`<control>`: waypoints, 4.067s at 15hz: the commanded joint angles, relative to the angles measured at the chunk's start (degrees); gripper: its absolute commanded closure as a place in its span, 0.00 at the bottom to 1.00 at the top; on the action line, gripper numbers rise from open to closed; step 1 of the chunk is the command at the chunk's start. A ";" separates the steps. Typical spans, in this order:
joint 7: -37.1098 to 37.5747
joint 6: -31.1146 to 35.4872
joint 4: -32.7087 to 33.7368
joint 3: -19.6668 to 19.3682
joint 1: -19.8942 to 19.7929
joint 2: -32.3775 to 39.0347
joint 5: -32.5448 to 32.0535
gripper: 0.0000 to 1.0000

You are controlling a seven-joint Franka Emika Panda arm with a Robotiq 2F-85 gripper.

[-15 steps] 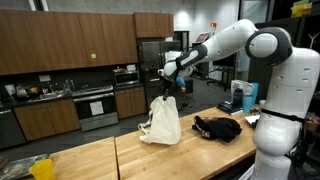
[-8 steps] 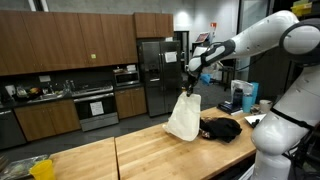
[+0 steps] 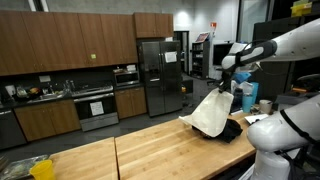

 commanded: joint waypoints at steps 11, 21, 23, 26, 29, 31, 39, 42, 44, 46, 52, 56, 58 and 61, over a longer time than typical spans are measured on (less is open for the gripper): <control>-4.02 -0.60 -2.06 -12.12 -11.05 -8.26 -11.45 0.73; -4.76 -4.68 -8.41 -0.79 3.54 -13.45 -7.04 0.12; -2.97 -6.06 -8.01 2.67 11.38 -12.17 -2.34 0.01; -1.20 -5.19 -6.15 7.53 23.03 -7.23 3.32 0.00; -1.67 -1.87 -4.03 10.16 33.28 1.60 8.19 0.00; -2.47 -0.48 -3.14 12.66 36.29 8.24 7.76 0.00; -0.64 4.51 -1.63 21.76 34.13 25.16 0.35 0.00; -0.70 5.15 1.06 22.75 33.17 30.34 -0.52 0.00; -0.73 5.13 1.55 22.74 33.01 30.54 -0.53 0.00; -0.74 5.12 1.59 22.74 33.00 30.45 -0.53 0.00; -0.73 5.12 1.59 22.77 33.00 30.45 -0.53 0.00; -0.73 5.12 1.59 22.78 33.00 30.45 -0.53 0.00; -0.73 5.12 1.59 22.78 32.99 30.45 -0.53 0.00; -0.73 5.12 1.59 22.78 32.99 30.45 -0.53 0.00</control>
